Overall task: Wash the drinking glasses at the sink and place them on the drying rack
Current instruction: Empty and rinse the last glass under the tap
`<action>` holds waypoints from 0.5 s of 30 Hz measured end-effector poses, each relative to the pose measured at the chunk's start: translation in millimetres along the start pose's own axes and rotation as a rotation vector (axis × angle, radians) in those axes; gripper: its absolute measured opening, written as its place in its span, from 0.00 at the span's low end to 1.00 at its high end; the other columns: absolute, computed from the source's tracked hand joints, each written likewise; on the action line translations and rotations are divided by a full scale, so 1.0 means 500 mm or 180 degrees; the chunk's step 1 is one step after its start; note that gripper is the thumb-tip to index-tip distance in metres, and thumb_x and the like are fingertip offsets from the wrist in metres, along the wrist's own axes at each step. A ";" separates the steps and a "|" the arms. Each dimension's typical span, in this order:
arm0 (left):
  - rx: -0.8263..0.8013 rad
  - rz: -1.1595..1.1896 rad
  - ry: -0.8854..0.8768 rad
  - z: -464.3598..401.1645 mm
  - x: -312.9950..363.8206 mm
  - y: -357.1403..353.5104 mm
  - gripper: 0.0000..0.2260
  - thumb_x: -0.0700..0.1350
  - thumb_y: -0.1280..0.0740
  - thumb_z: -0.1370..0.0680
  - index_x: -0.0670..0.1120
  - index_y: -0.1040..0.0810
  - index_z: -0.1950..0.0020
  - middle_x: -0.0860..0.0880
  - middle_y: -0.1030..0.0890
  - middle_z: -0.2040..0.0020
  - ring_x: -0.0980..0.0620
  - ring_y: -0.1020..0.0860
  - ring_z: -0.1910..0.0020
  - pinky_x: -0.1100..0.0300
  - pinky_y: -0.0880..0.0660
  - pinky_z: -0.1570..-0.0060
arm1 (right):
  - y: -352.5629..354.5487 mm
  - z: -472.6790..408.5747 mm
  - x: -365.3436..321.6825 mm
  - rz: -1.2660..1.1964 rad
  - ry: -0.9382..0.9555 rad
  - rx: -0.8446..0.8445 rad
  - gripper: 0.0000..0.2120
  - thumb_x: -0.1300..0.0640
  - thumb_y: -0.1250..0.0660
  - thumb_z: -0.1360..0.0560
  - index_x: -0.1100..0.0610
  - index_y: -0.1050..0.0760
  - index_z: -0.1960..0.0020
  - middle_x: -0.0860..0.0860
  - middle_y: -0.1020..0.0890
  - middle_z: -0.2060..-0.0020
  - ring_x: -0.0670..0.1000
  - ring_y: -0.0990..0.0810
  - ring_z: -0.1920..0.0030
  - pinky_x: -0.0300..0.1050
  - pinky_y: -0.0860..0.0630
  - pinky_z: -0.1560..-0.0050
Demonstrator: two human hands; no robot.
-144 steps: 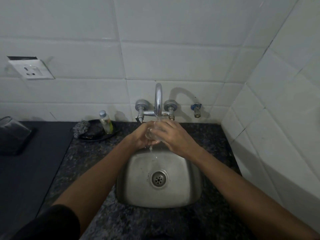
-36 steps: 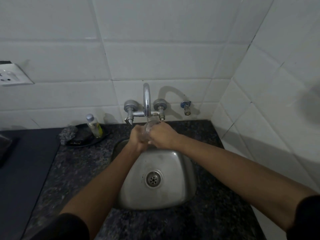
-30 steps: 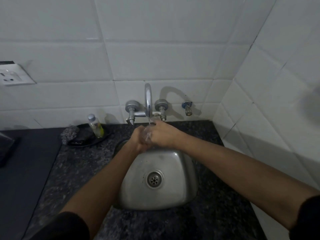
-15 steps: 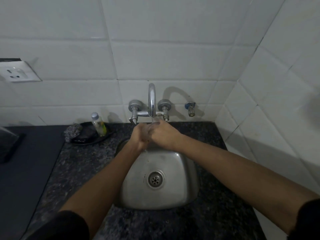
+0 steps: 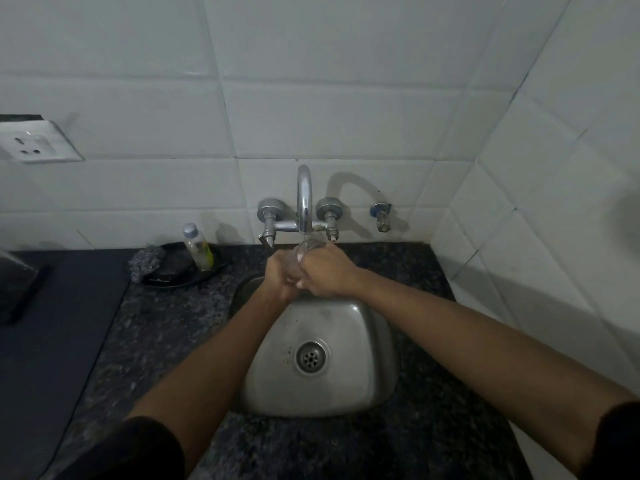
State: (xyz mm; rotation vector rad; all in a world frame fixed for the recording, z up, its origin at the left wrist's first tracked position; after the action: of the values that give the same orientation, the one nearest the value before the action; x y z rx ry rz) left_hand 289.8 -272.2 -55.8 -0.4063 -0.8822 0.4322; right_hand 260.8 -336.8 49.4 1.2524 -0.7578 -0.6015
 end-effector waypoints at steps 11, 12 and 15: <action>-0.0215 0.0361 0.0131 -0.006 -0.003 -0.001 0.20 0.45 0.47 0.20 0.36 0.19 0.49 0.38 0.16 0.55 0.42 0.17 0.55 0.50 0.22 0.53 | 0.019 -0.014 0.013 -0.0165 0.0049 0.0185 0.13 0.48 0.29 0.22 0.57 0.18 0.46 0.54 0.16 0.47 0.55 0.19 0.45 0.46 0.29 0.45; -0.0205 0.0426 0.0143 -0.008 -0.005 0.003 0.22 0.46 0.49 0.19 0.35 0.19 0.49 0.38 0.16 0.55 0.42 0.17 0.56 0.50 0.22 0.54 | 0.021 -0.014 0.008 -0.0098 0.0141 0.0142 0.11 0.50 0.29 0.22 0.58 0.18 0.46 0.55 0.16 0.47 0.55 0.19 0.46 0.46 0.28 0.45; -0.0180 0.0216 0.0207 -0.004 0.005 0.002 0.19 0.48 0.49 0.15 0.40 0.23 0.52 0.44 0.18 0.65 0.48 0.19 0.67 0.57 0.22 0.67 | 0.019 -0.020 -0.021 0.0618 0.0549 0.0177 0.09 0.64 0.34 0.27 0.55 0.16 0.58 0.51 0.16 0.59 0.54 0.17 0.55 0.52 0.20 0.48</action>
State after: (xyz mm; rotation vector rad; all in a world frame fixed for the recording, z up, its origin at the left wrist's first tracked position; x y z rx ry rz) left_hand 292.5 -270.6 -55.6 -0.5006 -0.8206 0.4548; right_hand 262.1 -320.7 55.4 1.2470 -0.7450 -0.3120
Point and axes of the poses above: each hand's wrist, its own z-axis away from the middle knuckle, its own y-axis out of the back of the hand, x = y × z, the point moved 8 cm from there along -z, towards the middle knuckle
